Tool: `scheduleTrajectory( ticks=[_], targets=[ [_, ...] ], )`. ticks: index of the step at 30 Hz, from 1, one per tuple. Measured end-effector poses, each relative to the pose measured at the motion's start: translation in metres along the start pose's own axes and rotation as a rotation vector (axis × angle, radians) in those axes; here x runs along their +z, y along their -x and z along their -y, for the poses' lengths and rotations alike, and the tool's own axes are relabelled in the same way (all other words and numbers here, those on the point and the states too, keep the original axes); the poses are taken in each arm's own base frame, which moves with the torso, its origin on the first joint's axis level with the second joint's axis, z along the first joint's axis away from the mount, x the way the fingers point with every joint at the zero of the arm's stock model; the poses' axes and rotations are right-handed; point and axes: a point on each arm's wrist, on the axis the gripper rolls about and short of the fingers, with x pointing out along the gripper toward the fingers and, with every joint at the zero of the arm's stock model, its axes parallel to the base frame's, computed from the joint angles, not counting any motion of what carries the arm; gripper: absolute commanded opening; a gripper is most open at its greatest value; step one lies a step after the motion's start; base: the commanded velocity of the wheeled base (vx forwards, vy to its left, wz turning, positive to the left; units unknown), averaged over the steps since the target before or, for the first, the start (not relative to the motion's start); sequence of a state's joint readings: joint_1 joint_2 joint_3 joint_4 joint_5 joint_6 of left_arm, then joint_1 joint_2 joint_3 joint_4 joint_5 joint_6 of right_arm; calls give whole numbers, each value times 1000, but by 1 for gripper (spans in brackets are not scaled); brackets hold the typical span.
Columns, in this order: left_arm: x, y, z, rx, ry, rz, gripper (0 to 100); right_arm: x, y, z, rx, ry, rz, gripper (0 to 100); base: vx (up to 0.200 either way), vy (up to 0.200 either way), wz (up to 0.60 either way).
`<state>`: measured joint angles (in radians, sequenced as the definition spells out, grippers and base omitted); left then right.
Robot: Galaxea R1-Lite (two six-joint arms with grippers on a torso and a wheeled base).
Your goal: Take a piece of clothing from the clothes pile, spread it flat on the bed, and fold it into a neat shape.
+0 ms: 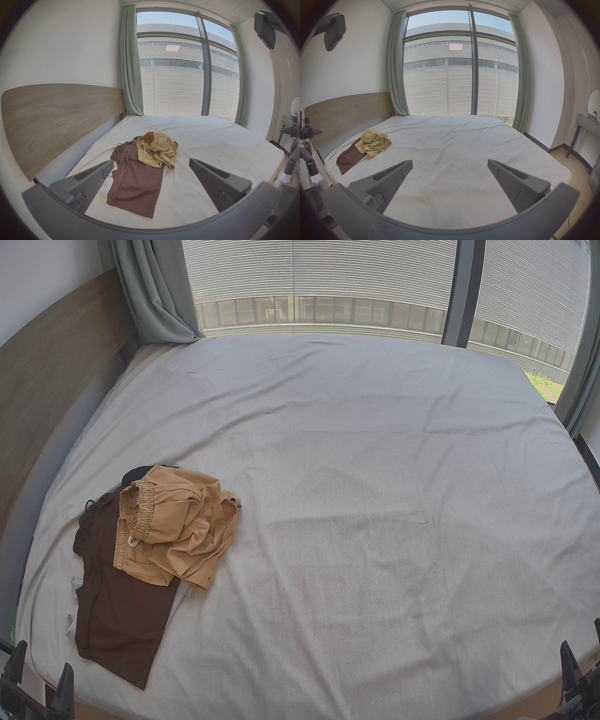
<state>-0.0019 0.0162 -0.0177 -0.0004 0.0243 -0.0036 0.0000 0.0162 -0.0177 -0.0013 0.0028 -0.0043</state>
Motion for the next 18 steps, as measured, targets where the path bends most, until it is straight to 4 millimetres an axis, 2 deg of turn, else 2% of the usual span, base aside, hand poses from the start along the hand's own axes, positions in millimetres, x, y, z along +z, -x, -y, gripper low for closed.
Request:
scheduleTrajectory(
  ticks=[18],
  targets=[
    [0, 0, 0, 0, -7, -1, 100, 0, 0, 0, 1, 13, 0, 100, 0, 0, 0]
  ],
)
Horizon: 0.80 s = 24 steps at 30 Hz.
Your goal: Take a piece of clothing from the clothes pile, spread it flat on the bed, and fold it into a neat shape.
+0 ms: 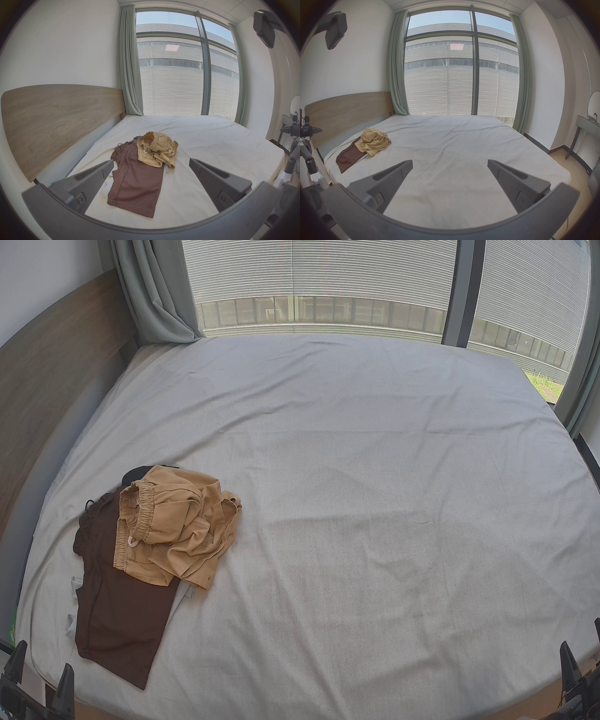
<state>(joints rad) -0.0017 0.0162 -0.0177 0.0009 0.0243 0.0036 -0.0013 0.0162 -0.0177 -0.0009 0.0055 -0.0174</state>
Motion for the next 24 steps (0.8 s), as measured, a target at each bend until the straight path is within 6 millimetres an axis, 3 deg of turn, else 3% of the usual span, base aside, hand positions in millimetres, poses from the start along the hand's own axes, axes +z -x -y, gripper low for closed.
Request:
scheduleTrajectory(
  ticks=[24],
  targets=[
    [7, 1, 0, 0, 16, 53, 100, 0, 0, 0, 2, 10, 0, 100, 0, 0, 0]
  ],
)
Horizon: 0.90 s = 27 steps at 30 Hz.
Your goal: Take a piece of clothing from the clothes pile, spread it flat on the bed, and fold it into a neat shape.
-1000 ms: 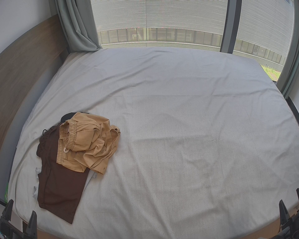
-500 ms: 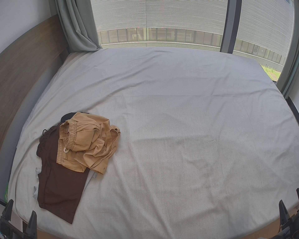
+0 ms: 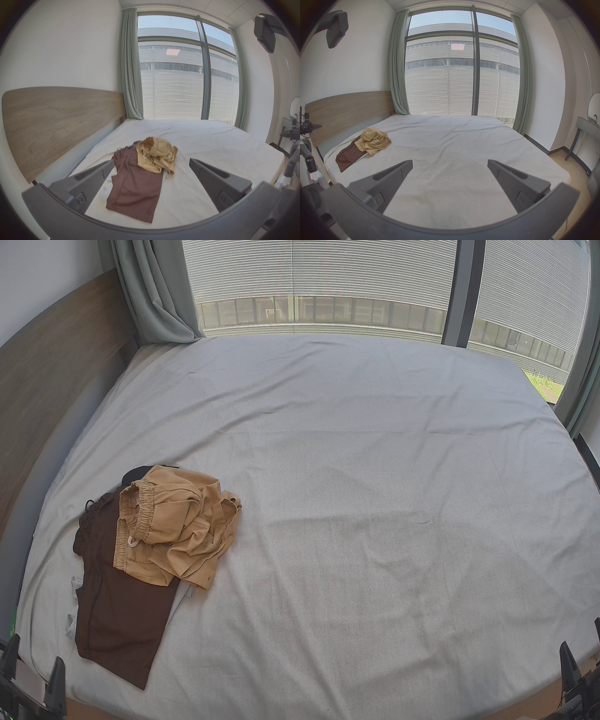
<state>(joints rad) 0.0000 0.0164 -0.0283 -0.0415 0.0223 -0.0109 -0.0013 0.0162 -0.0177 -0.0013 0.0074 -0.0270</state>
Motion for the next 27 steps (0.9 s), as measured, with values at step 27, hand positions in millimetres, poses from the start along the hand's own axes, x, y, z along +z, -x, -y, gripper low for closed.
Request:
scheduleTrajectory(
  ticks=[27],
  targets=[
    [44, -20, 1, -135, 145, -81, 100, 0, 0, 0, -1, 0, 0, 100, 0, 0, 0]
  ],
)
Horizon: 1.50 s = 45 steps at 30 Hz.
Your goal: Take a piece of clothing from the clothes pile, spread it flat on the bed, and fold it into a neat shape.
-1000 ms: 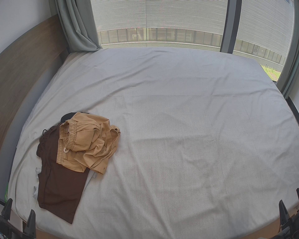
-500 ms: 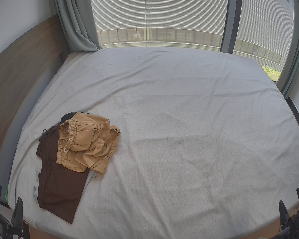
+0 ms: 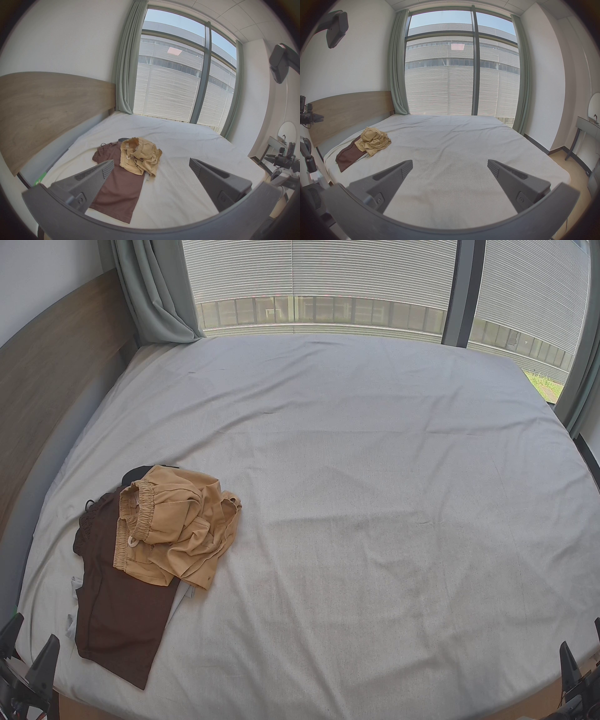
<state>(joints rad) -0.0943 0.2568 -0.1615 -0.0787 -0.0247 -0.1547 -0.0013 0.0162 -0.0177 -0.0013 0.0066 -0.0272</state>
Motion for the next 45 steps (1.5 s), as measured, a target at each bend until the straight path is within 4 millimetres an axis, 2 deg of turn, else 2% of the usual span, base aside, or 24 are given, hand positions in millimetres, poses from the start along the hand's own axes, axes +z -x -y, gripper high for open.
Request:
scheduleTrajectory(
  ticks=[10, 21, 34, 45],
  targets=[
    [22, -17, 4, -47, 125, -69, 100, 0, 0, 0, -1, 0, 0, 100, 0, 0, 0],
    [43, -44, 8, -78, 170, -112, 100, 0, 0, 0, 0, 0, 0, 100, 0, 0, 0],
    [56, -88, 11, -92, 271, -136, 100, 0, 0, 0, 1, 0, 0, 100, 0, 0, 0],
    [55, -117, 0, -122, 296, -203, 100, 0, 0, 0, 3, 0, 0, 100, 0, 0, 0]
  ],
)
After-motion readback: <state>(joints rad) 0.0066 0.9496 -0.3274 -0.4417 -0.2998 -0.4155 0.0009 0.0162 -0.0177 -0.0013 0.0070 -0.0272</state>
